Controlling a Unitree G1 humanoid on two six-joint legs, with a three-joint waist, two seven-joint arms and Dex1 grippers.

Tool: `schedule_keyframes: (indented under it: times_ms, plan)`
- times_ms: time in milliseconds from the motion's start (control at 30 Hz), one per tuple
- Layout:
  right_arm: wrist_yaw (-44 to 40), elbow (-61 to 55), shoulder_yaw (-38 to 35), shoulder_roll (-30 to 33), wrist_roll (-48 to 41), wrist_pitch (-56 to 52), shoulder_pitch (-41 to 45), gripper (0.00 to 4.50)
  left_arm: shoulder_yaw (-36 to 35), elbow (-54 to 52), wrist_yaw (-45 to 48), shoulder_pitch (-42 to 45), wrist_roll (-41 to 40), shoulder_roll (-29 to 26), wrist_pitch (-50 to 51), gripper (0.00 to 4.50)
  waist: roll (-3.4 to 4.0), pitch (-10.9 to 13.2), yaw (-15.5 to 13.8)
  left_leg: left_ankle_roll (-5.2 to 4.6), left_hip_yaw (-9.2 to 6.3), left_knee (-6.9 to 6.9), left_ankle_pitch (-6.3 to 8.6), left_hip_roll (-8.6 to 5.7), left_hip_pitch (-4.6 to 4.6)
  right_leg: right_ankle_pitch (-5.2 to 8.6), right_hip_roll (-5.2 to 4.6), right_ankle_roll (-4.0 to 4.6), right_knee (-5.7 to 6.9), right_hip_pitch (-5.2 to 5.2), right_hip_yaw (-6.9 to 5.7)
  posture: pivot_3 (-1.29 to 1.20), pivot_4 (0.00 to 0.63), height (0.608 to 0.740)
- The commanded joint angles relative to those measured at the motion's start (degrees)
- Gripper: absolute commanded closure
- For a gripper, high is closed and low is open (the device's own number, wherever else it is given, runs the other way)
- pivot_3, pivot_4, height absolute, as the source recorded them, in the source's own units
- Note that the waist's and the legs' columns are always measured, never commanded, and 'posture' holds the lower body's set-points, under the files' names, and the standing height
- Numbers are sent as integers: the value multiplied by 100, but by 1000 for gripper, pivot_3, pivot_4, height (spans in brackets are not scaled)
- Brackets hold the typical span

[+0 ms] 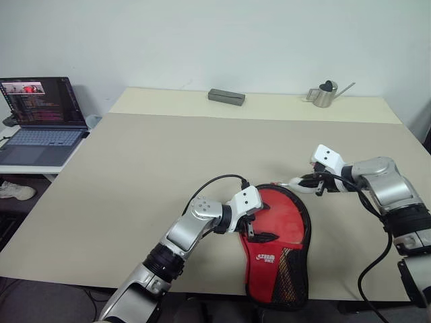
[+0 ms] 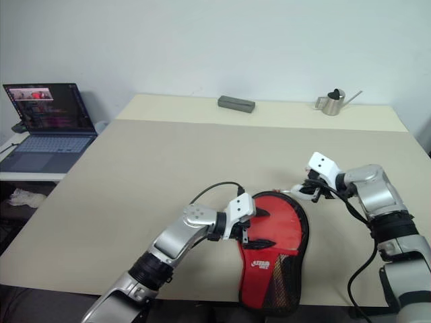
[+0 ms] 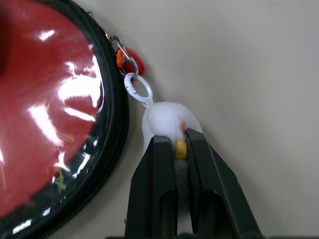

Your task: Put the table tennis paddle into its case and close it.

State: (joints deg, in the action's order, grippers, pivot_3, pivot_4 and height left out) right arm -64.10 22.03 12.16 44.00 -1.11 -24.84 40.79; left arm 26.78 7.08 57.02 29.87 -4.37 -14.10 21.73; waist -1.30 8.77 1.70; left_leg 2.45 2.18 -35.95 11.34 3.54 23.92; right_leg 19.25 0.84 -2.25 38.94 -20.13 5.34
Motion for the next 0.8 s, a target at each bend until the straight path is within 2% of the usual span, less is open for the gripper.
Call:
schedule_keyframes:
  times_ms: [33, 367, 600, 800]
  plan:
    - [14, -236, -369, 365, -39, -111, -16, 4488, 227, 194, 162, -212, 38, -90, 300, 0, 0, 0, 0, 0, 0, 0, 0, 0, 0, 0, 0, 0, 0, 0, 0, 0, 150, 740]
    - [-307, -511, -621, 967, -315, -259, -92, 4488, 263, 169, 204, -214, 29, -98, 359, 0, 1, 1, -5, 0, 0, 1, 0, 0, 1, 0, -1, 0, -3, -1, 2, 0, 150, 740]
    - [-1010, -1895, -871, 1757, -877, -674, -1616, 4488, 269, 99, 212, -270, 30, -100, 411, 0, 4, 0, -12, -4, -9, 3, 4, 0, 5, 4, 0, 5, -16, 6, 1, 0, 150, 740]
    - [-1110, -3109, -1262, 2097, -1421, -1156, -2953, 4488, 282, 54, 242, -301, 24, -105, 447, 0, 4, -1, -7, -4, -16, 2, 4, -1, 1, 6, 0, 4, -16, 13, -4, 0, 150, 740]
